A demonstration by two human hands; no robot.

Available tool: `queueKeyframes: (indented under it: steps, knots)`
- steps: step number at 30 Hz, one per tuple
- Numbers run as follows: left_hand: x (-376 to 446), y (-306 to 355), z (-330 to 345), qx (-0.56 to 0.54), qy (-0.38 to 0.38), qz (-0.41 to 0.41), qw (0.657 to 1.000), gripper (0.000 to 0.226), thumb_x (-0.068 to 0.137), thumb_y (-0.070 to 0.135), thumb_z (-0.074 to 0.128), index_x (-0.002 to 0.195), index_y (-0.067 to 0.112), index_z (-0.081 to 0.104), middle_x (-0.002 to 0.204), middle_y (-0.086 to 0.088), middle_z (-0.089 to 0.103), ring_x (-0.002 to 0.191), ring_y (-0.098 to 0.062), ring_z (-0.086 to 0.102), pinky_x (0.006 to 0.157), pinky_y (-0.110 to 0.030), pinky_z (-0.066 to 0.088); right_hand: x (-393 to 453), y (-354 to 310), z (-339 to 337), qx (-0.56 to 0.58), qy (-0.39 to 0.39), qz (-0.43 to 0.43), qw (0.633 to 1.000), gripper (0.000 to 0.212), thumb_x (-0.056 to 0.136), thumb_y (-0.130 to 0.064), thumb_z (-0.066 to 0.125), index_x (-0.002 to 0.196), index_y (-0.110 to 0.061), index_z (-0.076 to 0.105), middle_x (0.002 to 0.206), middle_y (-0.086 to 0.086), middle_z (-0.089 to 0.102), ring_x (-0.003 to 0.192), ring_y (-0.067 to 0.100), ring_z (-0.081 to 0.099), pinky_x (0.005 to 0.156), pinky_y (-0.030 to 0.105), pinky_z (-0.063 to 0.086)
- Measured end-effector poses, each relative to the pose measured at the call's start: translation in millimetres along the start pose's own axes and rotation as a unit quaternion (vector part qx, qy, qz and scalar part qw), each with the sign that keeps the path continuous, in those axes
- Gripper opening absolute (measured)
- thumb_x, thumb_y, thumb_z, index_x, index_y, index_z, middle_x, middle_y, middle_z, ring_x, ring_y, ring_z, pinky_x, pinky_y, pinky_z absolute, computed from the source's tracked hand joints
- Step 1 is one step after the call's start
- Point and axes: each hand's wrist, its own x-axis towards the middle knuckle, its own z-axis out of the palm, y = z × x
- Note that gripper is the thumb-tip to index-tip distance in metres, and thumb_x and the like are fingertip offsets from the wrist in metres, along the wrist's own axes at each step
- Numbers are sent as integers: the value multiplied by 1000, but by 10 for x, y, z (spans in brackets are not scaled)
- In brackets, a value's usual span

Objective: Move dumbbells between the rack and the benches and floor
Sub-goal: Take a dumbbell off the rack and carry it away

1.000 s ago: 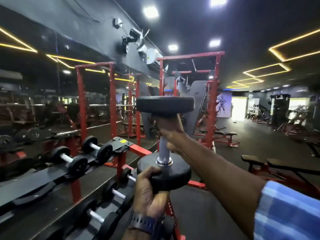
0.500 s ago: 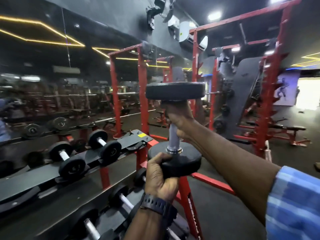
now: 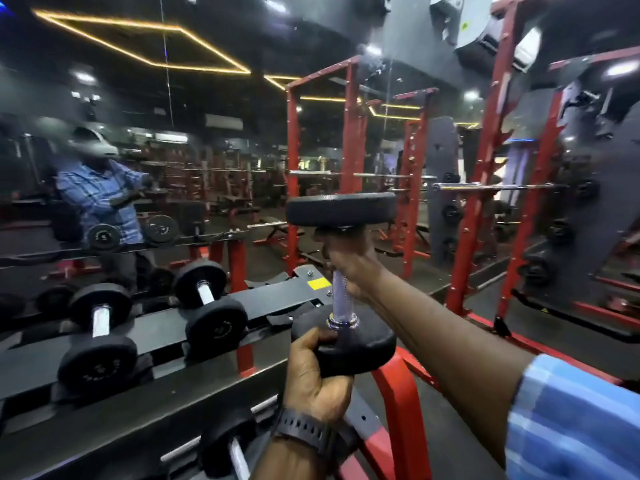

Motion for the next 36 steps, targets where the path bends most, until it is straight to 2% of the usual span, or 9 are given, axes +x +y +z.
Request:
queueKeyframes:
  steps: [4,10,13,16,18,22,25,31,36]
  knots:
    - [725,197,61,20,36,10,999,92,49,-4,66,139,-10,50,142,-28,53,135,-47,47,113,-60,34,720,351,20,-39,-34,31,998,21,89,-4,60,82,-23,55,66,-12,57,41,-6,53,43,10,46]
    - [1643,377,112,8,116,74,991,54,67,2,57,121,-1,60,140,-28,54,130,-46,52,110,-58,38,1728,1042,234,-19,-87,82,993,26,88,-9,60,67,-20,48,44,-7,48,38,8,36,37,20,28]
    - [2013,417,118,29,158,102,982,20,79,7,53,84,-6,66,96,-29,70,86,-43,68,87,-54,55,2178,1467,331,-17,-105,126,986,27,85,-8,59,62,-19,49,48,-4,45,44,12,35,42,22,29]
    - [2416,546,110,28,185,129,974,39,86,7,48,53,-5,65,56,-21,66,41,-32,64,40,-36,55,2599,1998,511,-13,-124,201,972,31,85,-12,54,55,-17,46,41,0,39,35,16,33,42,21,28]
    - [2638,579,62,17,201,150,968,37,83,7,52,49,-3,62,48,-18,62,32,-28,59,32,-28,49,2807,2336,638,-15,-144,250,957,32,85,-13,53,55,-17,42,35,0,36,31,16,32,40,19,26]
    - [3095,767,-183,9,221,210,952,37,90,8,57,57,3,71,57,-19,66,41,-27,64,44,-34,57,3179,2970,859,-46,-174,303,936,33,86,-5,52,56,-13,43,40,4,38,32,16,34,36,17,27]
    - [3377,916,-314,34,246,176,953,29,90,11,57,64,1,66,65,-24,66,46,-30,64,67,-45,56,3358,3405,1037,-78,-180,332,923,33,86,-9,57,55,-11,46,37,5,39,32,17,38,38,18,31]
    - [3688,1180,-435,39,290,153,944,28,75,19,63,93,0,73,86,-27,71,74,-38,67,80,-51,52,3621,3881,1263,-87,-249,370,891,36,89,-7,57,57,-11,42,41,5,35,26,15,33,33,15,29]
    - [3807,1282,-486,43,296,122,946,30,88,23,59,91,-2,74,85,-26,71,80,-39,65,95,-53,46,3796,3982,1250,-88,-297,422,852,43,95,-14,54,54,-14,39,34,0,35,26,12,33,32,16,32]
